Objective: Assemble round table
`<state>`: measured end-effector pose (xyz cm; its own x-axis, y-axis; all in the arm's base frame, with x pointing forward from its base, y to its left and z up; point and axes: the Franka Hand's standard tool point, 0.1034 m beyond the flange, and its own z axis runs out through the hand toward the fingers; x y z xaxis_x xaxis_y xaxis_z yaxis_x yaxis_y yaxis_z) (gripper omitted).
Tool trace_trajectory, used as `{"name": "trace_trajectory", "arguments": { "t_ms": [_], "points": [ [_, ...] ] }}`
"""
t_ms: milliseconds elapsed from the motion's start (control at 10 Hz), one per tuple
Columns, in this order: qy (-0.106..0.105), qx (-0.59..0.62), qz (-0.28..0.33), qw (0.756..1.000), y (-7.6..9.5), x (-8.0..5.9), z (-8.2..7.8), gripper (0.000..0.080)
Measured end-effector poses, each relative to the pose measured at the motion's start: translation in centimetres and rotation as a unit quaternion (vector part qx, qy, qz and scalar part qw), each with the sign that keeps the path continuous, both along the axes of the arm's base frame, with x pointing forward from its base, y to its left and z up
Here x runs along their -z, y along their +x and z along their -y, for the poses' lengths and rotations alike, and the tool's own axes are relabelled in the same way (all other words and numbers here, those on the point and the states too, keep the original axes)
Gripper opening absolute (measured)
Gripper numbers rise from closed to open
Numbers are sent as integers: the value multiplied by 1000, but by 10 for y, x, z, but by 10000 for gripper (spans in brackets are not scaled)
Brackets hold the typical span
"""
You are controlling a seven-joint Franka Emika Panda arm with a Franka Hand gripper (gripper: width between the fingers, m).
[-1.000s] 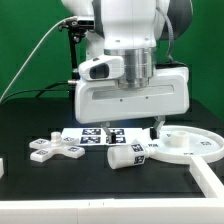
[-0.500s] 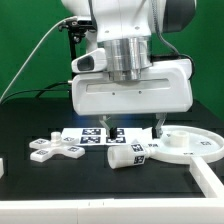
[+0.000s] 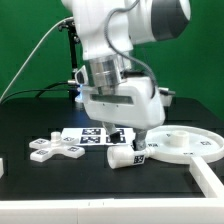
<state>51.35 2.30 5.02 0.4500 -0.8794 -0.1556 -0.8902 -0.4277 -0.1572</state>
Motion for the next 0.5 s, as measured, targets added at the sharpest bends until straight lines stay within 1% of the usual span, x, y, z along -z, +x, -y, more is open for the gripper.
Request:
{"name": "trace_trajectory", "arguments": {
  "t_ms": [300,500],
  "points": [
    [-1,-6,2,1000,1,0,0,649],
    [19,7,-28,999,-16,8,5,649]
  ]
}}
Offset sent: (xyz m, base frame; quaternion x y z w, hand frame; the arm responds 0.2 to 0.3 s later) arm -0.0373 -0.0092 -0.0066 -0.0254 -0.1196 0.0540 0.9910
